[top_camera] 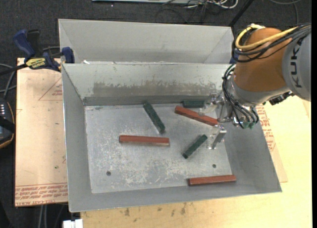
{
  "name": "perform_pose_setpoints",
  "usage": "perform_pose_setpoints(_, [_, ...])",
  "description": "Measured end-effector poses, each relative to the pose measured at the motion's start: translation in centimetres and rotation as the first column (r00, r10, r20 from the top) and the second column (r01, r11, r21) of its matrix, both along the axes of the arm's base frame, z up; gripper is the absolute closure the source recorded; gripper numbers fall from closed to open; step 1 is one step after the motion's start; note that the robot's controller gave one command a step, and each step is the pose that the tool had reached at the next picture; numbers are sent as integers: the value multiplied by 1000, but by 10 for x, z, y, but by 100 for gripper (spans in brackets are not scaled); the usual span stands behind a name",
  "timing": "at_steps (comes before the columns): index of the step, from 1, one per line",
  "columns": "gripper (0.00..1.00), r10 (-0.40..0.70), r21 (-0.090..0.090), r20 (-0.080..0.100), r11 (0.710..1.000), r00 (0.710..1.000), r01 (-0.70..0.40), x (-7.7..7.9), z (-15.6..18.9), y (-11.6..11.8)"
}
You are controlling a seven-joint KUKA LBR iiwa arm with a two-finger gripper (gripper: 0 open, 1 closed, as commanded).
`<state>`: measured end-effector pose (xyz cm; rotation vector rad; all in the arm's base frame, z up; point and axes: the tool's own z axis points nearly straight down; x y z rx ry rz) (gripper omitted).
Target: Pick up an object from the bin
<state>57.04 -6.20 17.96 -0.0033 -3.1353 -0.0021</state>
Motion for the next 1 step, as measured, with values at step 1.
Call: perform_pose_setpoints(1, [0,1,-1,8,1000,1000,-1,2,4,0])
